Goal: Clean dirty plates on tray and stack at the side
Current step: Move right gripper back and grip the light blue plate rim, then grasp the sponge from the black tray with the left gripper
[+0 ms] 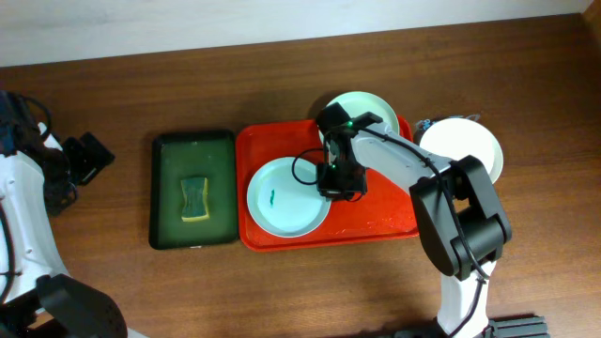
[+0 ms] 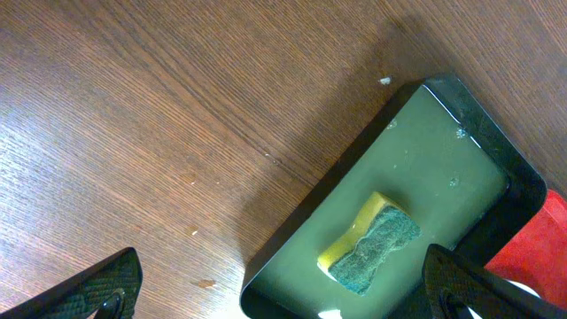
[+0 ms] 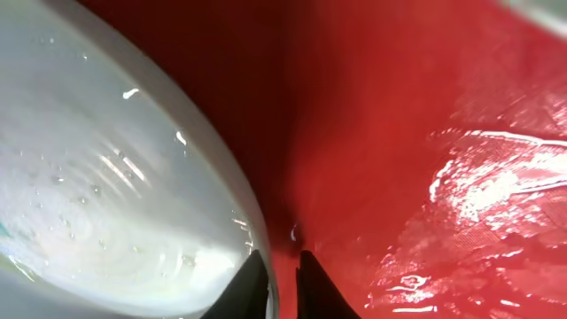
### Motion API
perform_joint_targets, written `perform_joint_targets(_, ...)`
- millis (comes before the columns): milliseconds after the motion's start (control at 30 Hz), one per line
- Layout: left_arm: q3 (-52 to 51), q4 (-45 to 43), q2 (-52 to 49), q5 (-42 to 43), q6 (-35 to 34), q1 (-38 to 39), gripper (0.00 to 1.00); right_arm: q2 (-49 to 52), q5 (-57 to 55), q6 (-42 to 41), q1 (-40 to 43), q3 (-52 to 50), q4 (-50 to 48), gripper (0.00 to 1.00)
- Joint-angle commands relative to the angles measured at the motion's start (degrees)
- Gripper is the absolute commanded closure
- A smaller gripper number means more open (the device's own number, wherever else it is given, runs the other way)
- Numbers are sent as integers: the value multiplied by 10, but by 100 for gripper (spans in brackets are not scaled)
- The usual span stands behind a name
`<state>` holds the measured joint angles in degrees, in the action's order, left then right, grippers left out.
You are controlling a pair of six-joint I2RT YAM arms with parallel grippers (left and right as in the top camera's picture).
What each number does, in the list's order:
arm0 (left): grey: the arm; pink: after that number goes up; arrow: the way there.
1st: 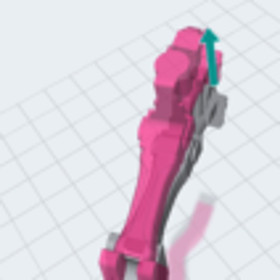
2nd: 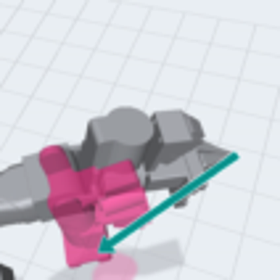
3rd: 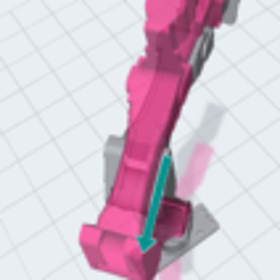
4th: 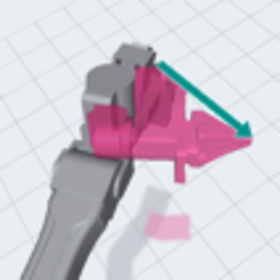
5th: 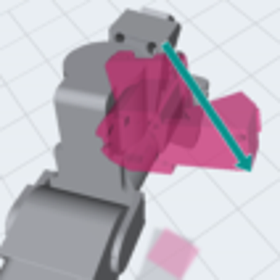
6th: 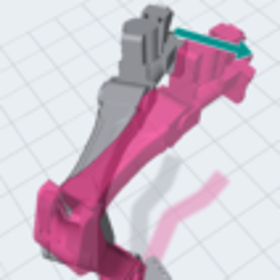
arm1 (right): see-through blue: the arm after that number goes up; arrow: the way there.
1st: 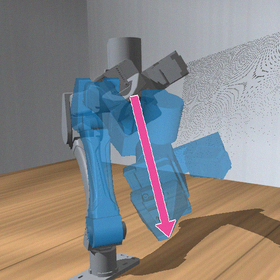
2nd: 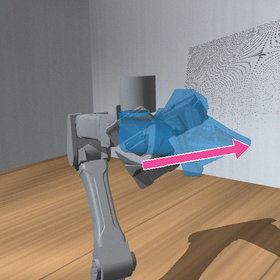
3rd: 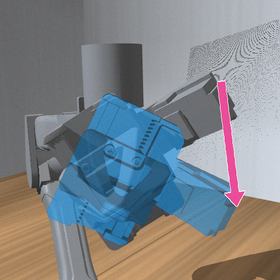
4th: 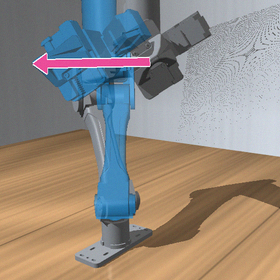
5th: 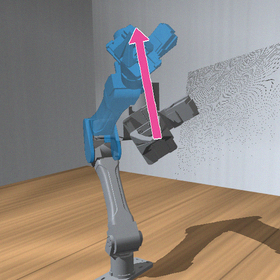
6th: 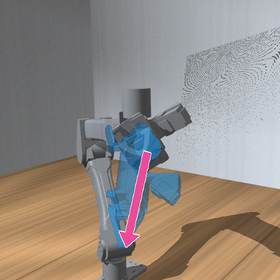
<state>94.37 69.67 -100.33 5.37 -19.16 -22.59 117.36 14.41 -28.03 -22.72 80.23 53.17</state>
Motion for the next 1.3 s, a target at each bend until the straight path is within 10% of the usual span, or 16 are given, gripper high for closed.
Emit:
perform_joint_targets(0,5,1,9,-2,-6,-2,1,-19,-16,23,-1,-1,-3,86)
perform_joint_targets(200,-9,11,8,159,65,20,1,-19,-21,53,-1,-1,-10,91)
perform_joint_targets(533,-100,-15,7,42,128,259,1,-19,-23,53,-1,-1,-5,89)
perform_joint_targets(633,-115,-33,5,0,128,272,42,-19,-23,53,-1,-1,-5,84)
perform_joint_targets(1133,-251,-226,-76,-95,94,278,52,-19,-23,53,-1,-1,-10,84)
perform_joint_targets(1267,-251,-233,-98,-95,94,277,77,-19,-23,53,-1,-1,-10,84)
